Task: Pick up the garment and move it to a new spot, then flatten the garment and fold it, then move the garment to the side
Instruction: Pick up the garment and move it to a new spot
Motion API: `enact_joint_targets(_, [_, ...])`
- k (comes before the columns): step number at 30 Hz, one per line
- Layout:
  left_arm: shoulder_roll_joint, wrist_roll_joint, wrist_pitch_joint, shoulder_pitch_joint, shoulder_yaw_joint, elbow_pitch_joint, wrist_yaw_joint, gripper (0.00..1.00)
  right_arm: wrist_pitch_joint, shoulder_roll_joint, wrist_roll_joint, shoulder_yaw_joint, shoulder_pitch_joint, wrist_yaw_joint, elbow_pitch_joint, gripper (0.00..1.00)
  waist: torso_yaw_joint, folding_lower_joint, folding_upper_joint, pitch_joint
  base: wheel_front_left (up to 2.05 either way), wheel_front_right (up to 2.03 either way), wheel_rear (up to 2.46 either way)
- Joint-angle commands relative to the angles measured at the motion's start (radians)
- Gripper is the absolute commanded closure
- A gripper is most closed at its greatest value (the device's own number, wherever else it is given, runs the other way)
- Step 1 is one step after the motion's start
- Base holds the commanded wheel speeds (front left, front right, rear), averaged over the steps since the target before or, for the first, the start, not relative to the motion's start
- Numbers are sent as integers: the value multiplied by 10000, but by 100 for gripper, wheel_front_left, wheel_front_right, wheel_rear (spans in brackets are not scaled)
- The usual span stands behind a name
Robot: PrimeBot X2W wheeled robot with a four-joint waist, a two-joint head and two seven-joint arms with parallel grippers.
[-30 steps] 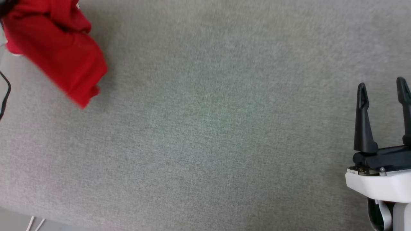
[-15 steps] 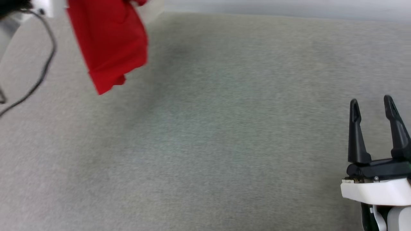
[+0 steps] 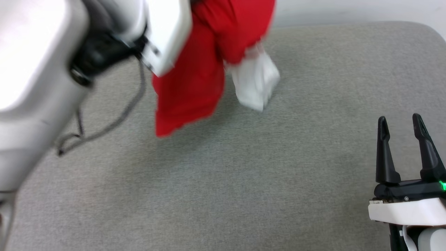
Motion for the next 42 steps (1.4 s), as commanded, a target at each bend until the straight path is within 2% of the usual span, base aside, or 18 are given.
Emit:
enact_joint_targets(1, [-139,-116,-169,320,-156,-47,24,100,-24,20,56,15,72,-7,8,0,-199,1,0,8,0,0,0])
enact_joint_targets(9, [-737,-488,-1004,1824,-1643,135,24,100,-24,20,67,-29,-153,-7,69,0,-385,1,0,357,0,0,0])
enact_joint_targets(19, [-1125,-854,-1714,3933,-3990,596,24,100,-24,18,29,-21,-164,-7,242,0,-345,1,0,623,0,0,0])
enact_joint_targets(24, [-1364,-677,-1489,4930,-4369,596,24,100,-24,18,-42,-77,-151,-7,278,0,-219,1,0,642,0,0,0])
enact_joint_targets(28, [-1585,-446,-1726,5426,-4434,567,22,100,-24,20,-96,-83,-80,-7,347,0,-74,1,0,507,0,0,0])
enact_joint_targets(29, [-1623,-285,-1975,5365,-4415,572,22,9,-24,19,-118,-74,-44,-7,368,0,-35,1,0,442,0,0,0])
enact_joint_targets(30, [-1653,-167,-2246,5290,-4399,610,24,0,-24,19,-136,-80,-8,-7,395,0,2,1,0,364,0,0,0])
enact_joint_targets(36, [-1722,220,-3991,5043,-3832,407,116,0,-24,19,-243,-139,326,-7,530,0,217,1,0,-228,0,0,0])
enact_joint_targets(39, [-1675,631,-5222,5034,-3251,223,620,0,-24,19,-249,-170,491,-7,568,0,326,1,0,-467,0,0,0])
enact_joint_targets(42, [-1634,1068,-6629,5276,-2624,186,1368,0,-24,19,-212,-213,643,-7,611,0,451,1,0,-647,0,0,0])
